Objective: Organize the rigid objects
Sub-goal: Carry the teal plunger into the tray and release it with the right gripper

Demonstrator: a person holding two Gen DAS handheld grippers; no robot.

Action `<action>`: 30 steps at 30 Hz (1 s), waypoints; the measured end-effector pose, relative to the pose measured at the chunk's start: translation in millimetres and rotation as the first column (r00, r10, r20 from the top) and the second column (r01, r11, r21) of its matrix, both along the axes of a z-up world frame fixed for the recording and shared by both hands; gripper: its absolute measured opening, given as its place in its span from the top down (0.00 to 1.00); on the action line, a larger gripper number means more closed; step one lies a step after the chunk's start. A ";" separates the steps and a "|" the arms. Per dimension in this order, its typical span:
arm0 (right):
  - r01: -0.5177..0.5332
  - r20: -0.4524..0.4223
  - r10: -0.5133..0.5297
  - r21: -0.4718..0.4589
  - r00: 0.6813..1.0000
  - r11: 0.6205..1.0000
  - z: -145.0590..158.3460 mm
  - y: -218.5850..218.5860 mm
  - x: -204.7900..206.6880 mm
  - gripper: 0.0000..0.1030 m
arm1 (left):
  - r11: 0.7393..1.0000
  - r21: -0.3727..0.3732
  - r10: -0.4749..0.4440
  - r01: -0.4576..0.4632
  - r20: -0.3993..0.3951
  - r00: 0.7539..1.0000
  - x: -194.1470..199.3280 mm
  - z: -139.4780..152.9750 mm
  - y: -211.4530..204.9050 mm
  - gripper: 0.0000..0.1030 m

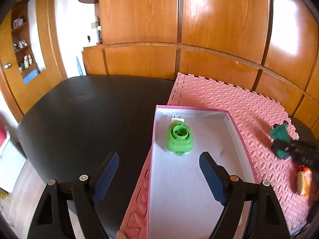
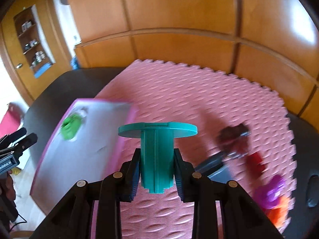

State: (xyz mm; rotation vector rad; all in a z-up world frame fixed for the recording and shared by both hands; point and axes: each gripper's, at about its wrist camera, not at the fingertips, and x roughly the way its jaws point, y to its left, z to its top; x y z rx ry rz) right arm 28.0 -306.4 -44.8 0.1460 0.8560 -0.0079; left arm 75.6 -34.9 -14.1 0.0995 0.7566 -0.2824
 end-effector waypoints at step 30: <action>-0.192 -0.056 0.195 0.047 0.979 0.980 -41.0 126.6 31.9 0.72 | 0.991 0.041 0.120 -0.125 0.105 0.987 -47.6 -5.4 35.4 0.17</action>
